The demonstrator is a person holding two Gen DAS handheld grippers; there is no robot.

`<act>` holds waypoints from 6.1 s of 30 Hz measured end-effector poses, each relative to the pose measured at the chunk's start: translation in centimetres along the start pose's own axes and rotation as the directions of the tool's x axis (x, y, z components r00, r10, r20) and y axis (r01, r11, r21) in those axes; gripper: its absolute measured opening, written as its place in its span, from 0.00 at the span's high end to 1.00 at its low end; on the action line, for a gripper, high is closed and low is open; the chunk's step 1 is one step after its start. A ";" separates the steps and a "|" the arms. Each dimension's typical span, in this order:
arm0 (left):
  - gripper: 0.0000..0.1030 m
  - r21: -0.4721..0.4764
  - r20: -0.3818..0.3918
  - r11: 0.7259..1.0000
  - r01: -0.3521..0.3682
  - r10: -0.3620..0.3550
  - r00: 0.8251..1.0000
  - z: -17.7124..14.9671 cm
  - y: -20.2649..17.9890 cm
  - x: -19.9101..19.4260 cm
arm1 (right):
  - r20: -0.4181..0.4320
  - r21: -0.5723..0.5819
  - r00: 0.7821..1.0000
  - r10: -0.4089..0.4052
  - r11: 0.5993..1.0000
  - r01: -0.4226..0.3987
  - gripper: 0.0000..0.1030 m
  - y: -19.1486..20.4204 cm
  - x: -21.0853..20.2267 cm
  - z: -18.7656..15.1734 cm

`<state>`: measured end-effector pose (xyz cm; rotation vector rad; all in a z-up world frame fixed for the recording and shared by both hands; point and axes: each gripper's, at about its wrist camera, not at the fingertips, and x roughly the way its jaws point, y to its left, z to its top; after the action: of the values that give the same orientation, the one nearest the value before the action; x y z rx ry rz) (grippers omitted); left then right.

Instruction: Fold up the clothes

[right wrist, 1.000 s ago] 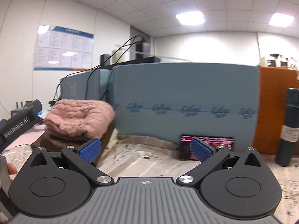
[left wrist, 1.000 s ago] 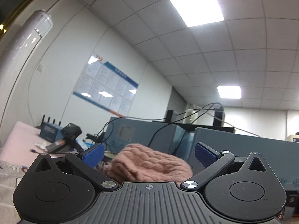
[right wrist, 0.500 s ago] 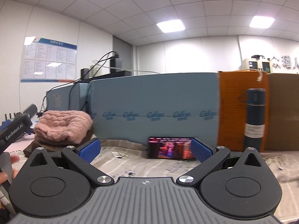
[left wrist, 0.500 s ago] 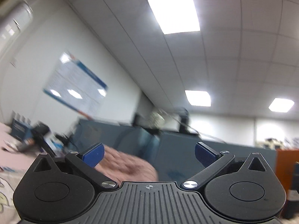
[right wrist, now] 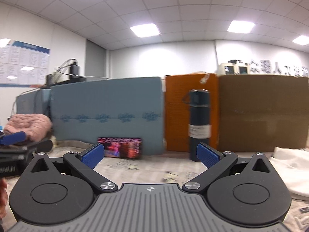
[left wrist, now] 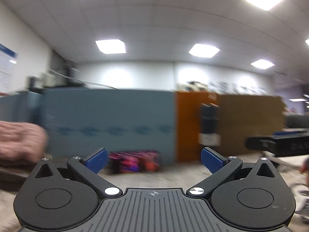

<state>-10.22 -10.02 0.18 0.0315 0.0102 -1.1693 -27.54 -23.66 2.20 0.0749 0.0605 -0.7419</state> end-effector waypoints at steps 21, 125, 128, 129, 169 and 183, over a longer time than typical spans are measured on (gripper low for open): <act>0.00 -0.228 -0.199 0.859 0.459 -0.503 0.841 -1.0 -10.6 13.0 | -0.144 -0.031 0.924 -0.354 0.935 0.353 0.00 -14.3 -1.2 -2.5; 0.89 -0.648 -0.005 0.708 0.282 -0.374 0.927 1.5 7.9 4.8 | 0.208 0.626 0.968 -0.141 0.779 -0.021 0.95 -15.3 -10.5 2.1; 0.89 -0.669 -0.062 0.700 0.250 -0.388 0.920 -1.0 7.8 1.5 | 0.195 0.566 0.973 -0.125 0.825 -0.008 0.95 -13.0 -13.6 0.8; 0.89 -0.687 -0.073 0.686 0.239 -0.392 0.917 -1.8 8.0 0.2 | 0.187 0.560 0.974 -0.130 0.829 0.003 0.95 -12.4 -14.5 0.2; 0.29 -0.412 -0.283 0.874 0.257 -0.391 0.876 3.3 9.3 17.5 | -0.239 0.532 0.959 -0.149 0.806 0.258 0.44 -21.6 -7.5 -0.4; 0.55 -0.407 -0.582 0.898 0.165 -0.394 0.711 -5.1 0.9 33.3 | -0.381 0.564 0.924 0.039 0.802 0.198 0.48 -25.4 5.2 -3.2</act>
<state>3.68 -40.14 -5.75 0.1506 0.8723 -1.4044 -40.98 -45.50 -2.56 0.8312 0.1976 -0.8031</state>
